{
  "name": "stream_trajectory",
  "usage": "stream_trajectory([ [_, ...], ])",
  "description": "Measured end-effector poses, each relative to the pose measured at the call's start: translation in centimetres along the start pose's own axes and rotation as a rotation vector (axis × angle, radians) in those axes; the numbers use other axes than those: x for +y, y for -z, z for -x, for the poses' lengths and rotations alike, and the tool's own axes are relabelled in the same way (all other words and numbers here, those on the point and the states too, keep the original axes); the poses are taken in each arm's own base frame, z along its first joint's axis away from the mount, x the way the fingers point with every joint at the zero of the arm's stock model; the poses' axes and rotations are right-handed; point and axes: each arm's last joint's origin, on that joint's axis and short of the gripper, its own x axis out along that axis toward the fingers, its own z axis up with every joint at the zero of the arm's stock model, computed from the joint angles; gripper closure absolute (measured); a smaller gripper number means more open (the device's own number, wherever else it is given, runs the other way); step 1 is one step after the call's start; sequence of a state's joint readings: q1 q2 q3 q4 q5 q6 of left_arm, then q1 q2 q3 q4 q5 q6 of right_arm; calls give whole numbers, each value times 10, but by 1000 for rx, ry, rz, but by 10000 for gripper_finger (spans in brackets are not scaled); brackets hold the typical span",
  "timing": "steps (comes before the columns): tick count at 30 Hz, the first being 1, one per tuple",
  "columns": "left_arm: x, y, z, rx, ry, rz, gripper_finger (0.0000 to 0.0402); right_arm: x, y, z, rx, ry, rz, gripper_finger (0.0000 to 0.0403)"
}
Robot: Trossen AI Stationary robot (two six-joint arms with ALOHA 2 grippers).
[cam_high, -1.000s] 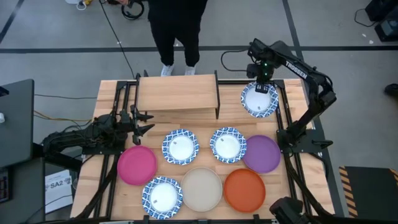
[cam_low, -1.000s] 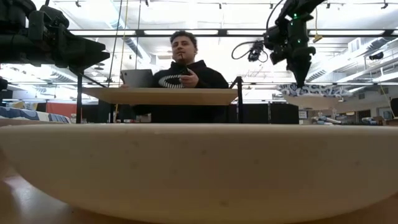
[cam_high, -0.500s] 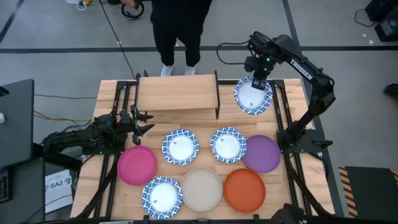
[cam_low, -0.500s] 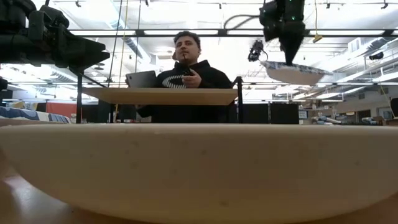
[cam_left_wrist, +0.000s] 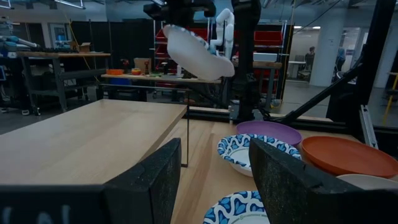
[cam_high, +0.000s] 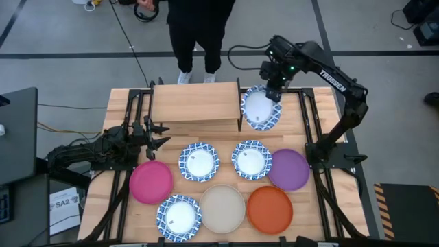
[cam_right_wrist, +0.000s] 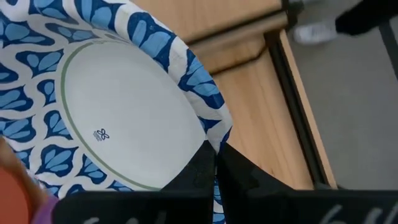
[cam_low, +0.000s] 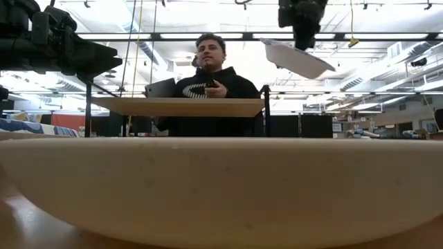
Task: Place and stack plates onto a shelf
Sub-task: Put the top right white patterned bowl on the shelf
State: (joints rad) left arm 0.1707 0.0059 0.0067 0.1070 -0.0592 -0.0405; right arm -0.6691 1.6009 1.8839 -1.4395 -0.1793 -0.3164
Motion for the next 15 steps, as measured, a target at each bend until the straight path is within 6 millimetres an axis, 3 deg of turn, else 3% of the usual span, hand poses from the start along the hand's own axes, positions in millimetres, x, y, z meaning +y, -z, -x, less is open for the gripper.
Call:
stream_trajectory([
  [7, 0, 0, 0, 0, 0, 0, 205, 4, -23, 1, -215, 4, -90, 391],
  [15, 0, 0, 0, 0, 0, 0, 205, 2, -48, 10, -499, -108, -220, 391],
])
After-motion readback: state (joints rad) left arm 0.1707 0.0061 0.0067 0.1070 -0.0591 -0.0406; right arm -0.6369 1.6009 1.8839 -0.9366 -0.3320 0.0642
